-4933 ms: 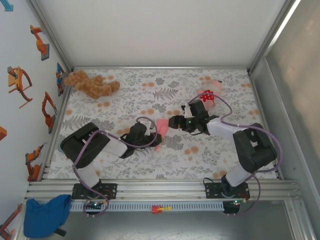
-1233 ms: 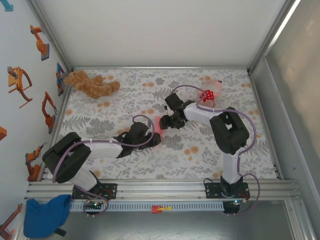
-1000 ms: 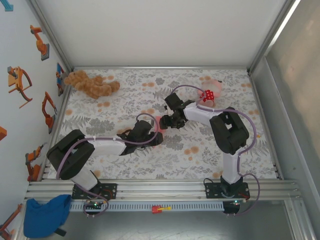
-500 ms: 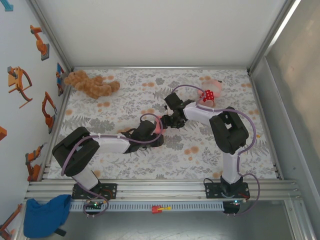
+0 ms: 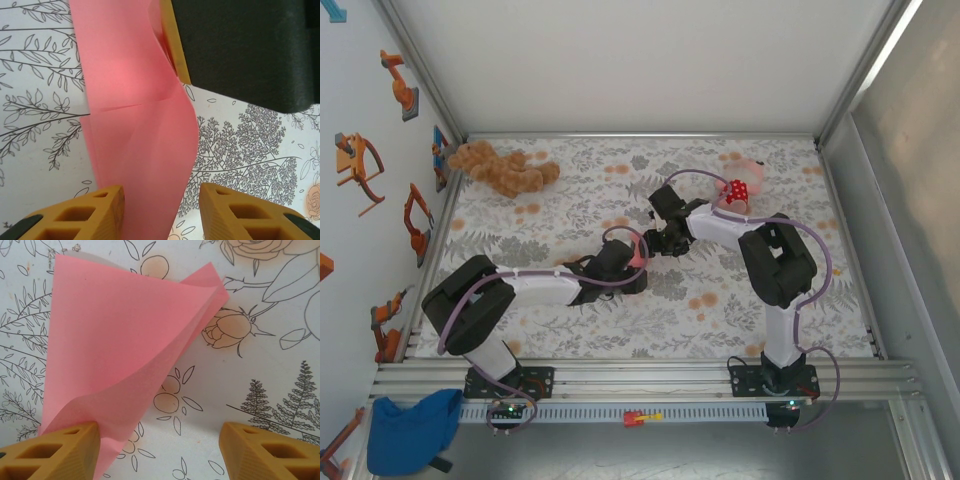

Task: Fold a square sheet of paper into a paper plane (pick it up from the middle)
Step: Fold the wing for the fifth time at the center of the table.

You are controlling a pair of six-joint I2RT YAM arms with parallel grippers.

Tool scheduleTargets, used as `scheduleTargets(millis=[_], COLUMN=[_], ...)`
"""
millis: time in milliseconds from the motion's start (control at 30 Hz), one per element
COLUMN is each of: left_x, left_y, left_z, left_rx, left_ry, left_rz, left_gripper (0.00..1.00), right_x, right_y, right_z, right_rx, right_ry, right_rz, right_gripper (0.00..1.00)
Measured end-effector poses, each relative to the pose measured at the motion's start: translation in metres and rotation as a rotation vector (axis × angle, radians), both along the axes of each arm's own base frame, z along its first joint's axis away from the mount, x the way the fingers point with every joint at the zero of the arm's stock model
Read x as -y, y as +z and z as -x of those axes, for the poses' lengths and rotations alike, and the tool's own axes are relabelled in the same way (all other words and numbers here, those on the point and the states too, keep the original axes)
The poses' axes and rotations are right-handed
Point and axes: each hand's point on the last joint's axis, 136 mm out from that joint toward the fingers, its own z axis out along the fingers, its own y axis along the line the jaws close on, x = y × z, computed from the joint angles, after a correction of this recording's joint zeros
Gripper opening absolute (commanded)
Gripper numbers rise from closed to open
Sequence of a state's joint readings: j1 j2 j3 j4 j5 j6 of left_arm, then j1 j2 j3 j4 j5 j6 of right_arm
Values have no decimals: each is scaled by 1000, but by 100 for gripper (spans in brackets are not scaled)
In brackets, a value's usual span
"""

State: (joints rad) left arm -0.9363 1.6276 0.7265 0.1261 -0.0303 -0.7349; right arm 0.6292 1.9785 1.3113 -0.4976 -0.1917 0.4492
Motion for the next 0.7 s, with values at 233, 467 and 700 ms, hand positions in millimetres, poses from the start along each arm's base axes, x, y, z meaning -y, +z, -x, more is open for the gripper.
scheduleTargets(millis=[233,467,700], left_x=[6,5,3], left_y=[-2,-9,-11], left_z=[-4,-4,-5], left_rx=[-1,-1,9], left_ry=[-2,4,10], left_rz=[-4,-24,-21], left_gripper=[42,39,31], right_x=[0,0,0], right_y=[0,0,1], right_z=[0,0,0], right_rx=[0,-1,-4], right_ry=[0,-4,-7], right_rz=[0,-1,-1], right_gripper=[65,65,65])
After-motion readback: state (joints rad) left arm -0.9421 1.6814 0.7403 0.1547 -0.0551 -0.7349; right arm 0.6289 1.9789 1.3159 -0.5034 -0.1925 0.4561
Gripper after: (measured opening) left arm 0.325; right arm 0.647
